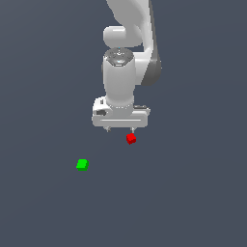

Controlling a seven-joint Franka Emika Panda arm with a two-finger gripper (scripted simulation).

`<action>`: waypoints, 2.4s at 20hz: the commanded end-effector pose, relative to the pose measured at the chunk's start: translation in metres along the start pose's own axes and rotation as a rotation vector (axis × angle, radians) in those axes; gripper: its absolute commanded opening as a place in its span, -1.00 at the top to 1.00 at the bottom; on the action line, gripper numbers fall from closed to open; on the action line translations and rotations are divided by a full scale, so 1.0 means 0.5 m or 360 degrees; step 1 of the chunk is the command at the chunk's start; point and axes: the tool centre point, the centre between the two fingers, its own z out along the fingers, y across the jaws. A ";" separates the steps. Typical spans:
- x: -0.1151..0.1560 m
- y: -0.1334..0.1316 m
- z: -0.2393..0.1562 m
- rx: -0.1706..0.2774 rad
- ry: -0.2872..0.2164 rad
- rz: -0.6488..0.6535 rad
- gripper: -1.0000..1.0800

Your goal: Stack the red cube on top of the green cube.

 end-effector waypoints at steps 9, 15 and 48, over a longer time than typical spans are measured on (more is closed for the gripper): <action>-0.016 -0.019 0.032 0.0005 -0.0010 -0.0095 -0.92; -0.053 -0.055 0.099 0.0015 -0.0029 -0.0294 -0.92; -0.145 -0.108 0.328 0.0030 -0.0070 -0.0686 -0.92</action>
